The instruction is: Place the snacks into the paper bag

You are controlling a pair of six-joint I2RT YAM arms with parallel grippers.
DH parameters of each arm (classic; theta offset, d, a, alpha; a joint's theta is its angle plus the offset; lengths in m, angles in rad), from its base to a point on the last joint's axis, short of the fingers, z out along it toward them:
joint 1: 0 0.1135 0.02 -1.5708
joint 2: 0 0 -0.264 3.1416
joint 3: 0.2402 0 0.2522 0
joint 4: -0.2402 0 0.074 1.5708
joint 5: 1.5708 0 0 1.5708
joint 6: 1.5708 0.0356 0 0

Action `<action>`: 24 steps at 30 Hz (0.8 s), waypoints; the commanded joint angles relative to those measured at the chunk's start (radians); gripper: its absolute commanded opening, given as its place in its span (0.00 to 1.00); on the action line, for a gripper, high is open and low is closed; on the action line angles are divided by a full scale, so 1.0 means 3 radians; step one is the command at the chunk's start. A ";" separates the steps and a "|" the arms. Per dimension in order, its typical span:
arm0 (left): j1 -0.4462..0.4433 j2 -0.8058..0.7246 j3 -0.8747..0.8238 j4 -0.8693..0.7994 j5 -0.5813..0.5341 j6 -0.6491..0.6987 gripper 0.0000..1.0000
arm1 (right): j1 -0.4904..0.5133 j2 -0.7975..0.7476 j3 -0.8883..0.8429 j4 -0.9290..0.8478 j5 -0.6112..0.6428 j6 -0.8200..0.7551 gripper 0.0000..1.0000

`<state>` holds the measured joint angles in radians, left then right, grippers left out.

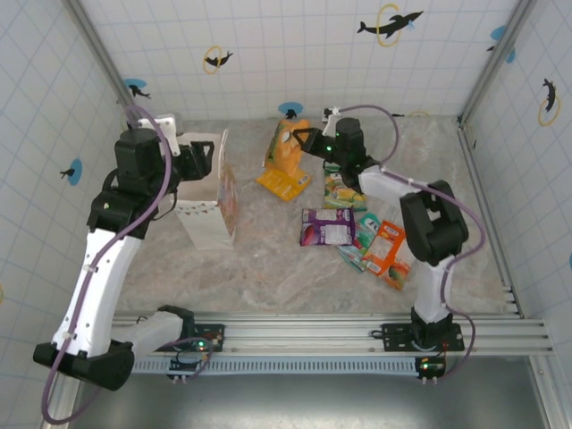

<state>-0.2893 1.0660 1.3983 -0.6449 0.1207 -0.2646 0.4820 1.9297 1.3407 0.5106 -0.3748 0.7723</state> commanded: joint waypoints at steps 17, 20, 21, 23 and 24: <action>-0.0213 0.0074 -0.0219 -0.0344 0.2299 0.2136 0.59 | 0.0172 -0.2172 -0.1070 -0.1973 -0.1095 -0.2796 0.00; -0.0390 0.0158 -0.0243 -0.0485 0.2207 0.2381 0.60 | 0.0232 -0.2319 -0.1059 -0.2265 -0.1255 -0.3110 0.00; -0.0429 0.0195 -0.0232 -0.0541 0.2142 0.2452 0.61 | 0.0252 -0.2359 -0.1061 -0.2338 -0.1317 -0.3242 0.00; -0.0685 0.0295 -0.0181 -0.0647 0.2024 0.2540 0.62 | 0.0283 -0.2424 -0.1060 -0.2456 -0.1457 -0.3519 0.00; -0.0772 0.0355 -0.0146 -0.0714 0.1964 0.2595 0.64 | 0.0307 -0.2452 -0.1063 -0.2510 -0.1499 -0.3652 0.00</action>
<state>-0.4641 1.1404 1.3243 -0.7738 0.7231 0.4000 0.5594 1.2312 1.0332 -0.1459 -0.7376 -0.1463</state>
